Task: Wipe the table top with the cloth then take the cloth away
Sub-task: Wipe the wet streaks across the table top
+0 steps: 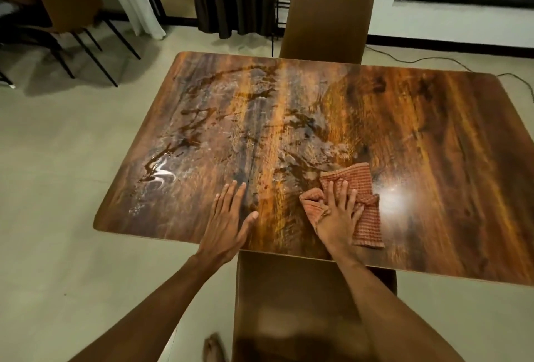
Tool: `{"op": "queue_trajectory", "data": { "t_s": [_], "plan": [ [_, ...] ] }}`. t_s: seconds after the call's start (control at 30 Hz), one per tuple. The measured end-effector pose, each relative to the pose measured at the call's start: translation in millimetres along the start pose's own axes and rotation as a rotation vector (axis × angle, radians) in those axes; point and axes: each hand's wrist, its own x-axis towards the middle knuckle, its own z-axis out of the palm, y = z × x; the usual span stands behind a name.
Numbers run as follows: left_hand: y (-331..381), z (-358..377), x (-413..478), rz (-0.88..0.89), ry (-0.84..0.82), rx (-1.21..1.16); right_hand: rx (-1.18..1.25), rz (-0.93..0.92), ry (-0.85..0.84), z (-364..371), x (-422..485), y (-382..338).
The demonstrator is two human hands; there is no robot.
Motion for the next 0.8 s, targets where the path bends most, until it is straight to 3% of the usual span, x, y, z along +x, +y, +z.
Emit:
{"op": "queue_trajectory", "data": {
  "t_s": [0.17, 0.23, 0.37, 0.43, 0.53, 0.63, 0.7, 0.8],
  "plan": [
    [-32, -13, 24, 0.057, -0.060, 0.007, -0.108, -0.433, -0.045, 51, -39, -110],
    [-52, -24, 34, 0.065, -0.039, 0.032, -0.104, -0.349, -0.013, 51, -35, -104],
    [-103, -54, 42, 0.101, -0.039, 0.062, 0.051, 0.277, 0.143, 31, -56, -51],
    [-123, -64, 42, 0.128, -0.064, 0.012, 0.061, 0.391, 0.158, 35, -76, -78],
    [-147, -77, 45, 0.151, -0.107, -0.042, 0.019, 0.097, 0.022, 74, -99, -186],
    [-165, -92, 49, 0.142, -0.107, -0.053, -0.092, -0.229, 0.000, 100, -90, -249],
    [-180, -102, 52, 0.122, -0.093, -0.061, -0.107, -0.182, -0.017, 90, -56, -249],
    [-208, -120, 54, 0.058, -0.087, -0.067, -0.048, 0.065, -0.013, 81, -28, -269]
  ]
}}
